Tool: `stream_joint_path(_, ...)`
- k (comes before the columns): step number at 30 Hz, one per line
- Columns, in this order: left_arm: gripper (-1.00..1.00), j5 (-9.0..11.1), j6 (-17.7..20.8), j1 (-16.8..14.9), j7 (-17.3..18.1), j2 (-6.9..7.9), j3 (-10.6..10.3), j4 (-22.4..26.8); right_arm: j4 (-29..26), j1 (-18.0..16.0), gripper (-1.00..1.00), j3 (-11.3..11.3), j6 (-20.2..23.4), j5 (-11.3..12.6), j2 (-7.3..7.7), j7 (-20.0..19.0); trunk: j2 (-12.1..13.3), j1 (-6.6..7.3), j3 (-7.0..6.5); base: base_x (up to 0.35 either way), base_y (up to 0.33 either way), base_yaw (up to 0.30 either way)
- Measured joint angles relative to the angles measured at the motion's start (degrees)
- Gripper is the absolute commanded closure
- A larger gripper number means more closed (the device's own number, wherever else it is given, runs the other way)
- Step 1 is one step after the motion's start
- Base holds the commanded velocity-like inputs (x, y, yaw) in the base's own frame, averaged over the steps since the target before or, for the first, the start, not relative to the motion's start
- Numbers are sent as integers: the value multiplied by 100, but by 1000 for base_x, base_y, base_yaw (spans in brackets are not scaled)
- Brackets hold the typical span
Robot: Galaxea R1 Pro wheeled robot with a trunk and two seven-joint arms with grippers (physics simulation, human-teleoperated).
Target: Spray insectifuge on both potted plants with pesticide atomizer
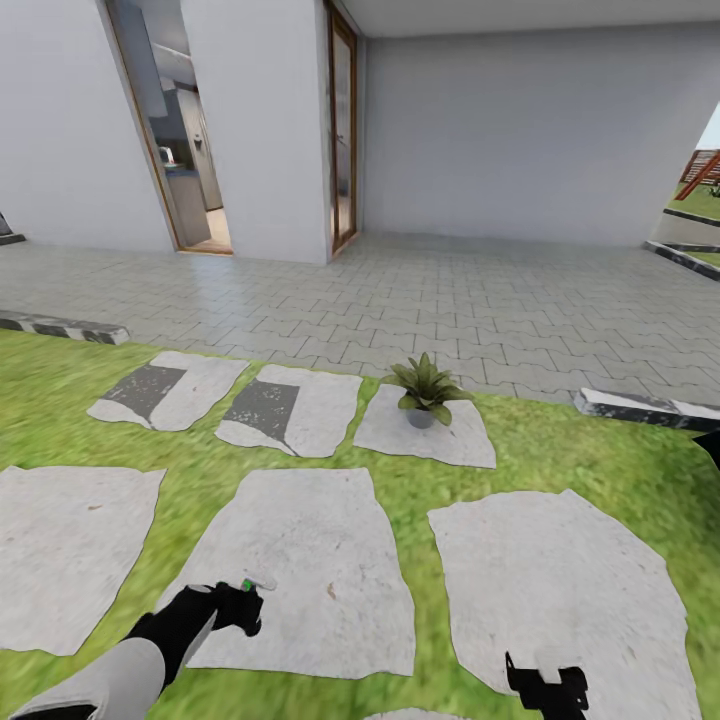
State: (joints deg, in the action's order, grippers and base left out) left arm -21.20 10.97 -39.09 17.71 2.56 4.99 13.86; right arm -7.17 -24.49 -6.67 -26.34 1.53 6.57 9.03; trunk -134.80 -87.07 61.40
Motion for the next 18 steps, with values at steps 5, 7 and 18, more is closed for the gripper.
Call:
stream_joint_path(5,100,-3,-28,1,-8,-27,9,6,9,0,-100,4,-1,20,1,10,0,0,0,0,0,-1)
stream_joint_path(7,100,-2,-34,1,-10,-36,7,5,11,0,-100,4,-1,21,5,13,0,0,-2,0,0,-97)
stream_joint_path(18,100,5,-45,22,-11,-212,15,3,24,2,-100,4,0,23,-7,21,0,0,-42,-3,0,-234)
